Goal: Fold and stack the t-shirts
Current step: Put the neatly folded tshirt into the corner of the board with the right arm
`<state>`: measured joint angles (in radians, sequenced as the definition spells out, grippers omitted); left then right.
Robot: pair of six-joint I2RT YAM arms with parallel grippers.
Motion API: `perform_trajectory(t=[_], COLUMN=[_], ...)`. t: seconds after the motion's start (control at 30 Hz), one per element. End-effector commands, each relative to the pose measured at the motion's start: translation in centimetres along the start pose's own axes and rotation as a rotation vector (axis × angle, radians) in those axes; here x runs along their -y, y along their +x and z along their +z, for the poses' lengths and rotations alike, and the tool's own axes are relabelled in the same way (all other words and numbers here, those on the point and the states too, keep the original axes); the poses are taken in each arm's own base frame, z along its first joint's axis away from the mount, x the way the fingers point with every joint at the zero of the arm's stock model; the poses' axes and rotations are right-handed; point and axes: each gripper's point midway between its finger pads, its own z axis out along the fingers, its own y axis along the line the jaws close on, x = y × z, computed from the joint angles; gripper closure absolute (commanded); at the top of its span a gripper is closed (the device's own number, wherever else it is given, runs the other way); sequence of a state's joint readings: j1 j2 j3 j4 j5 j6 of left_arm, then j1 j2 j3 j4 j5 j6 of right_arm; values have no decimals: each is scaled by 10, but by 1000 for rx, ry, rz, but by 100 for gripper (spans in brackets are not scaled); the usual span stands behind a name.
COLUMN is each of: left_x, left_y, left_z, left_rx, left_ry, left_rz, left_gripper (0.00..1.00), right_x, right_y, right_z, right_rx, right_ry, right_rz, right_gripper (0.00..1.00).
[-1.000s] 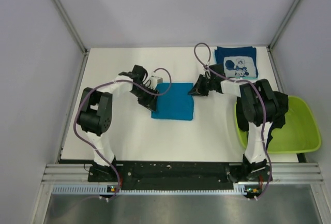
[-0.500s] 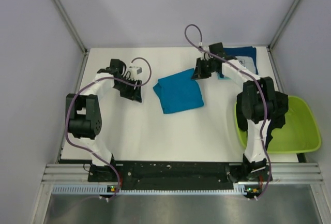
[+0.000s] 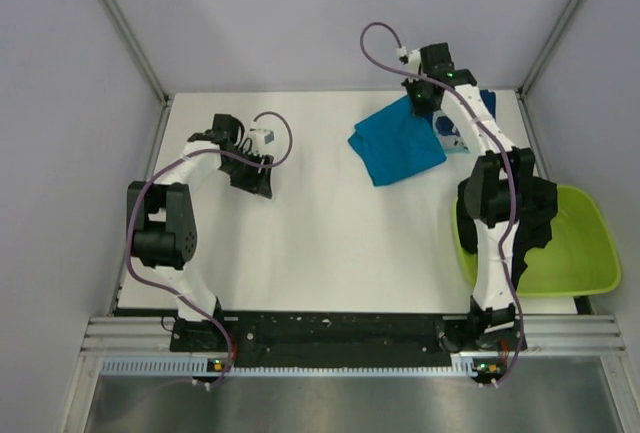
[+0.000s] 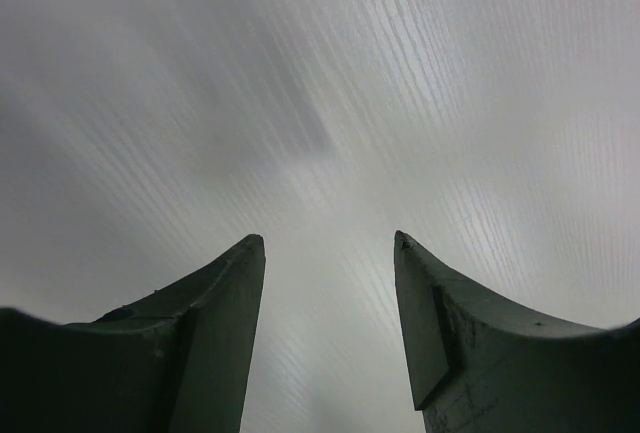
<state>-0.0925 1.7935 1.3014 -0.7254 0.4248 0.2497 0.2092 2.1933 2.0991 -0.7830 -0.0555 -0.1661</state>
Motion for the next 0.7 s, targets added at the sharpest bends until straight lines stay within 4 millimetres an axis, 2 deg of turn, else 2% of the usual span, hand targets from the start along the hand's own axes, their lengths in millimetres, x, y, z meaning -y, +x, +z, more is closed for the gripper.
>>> perform_trajectory(t=[0.0,0.2,0.3,0.53,0.67], left_x=[0,-2,-3,-3,-3], left_y=[-23,-23,-23,-24,-24], left_z=[-16,-18,-18,-19,-20], left_rx=[76,82,81,86,89], left_ry=[-26,-45,-47,-53,-57], left_rz=[53,63,64,68,73], left_gripper=[41,41,41,41,41], right_x=[51,92,105,108,112], right_y=[-36,-52,-63,-93,-100], right_z=[-29,-40,-54,-92,-115], right_rx=[65,60,95,196,220], right_ry=[221,402,444,473,497], right_rz=[-75,-164,-148,-169,-194], right_gripper=[100,100,100,100,100])
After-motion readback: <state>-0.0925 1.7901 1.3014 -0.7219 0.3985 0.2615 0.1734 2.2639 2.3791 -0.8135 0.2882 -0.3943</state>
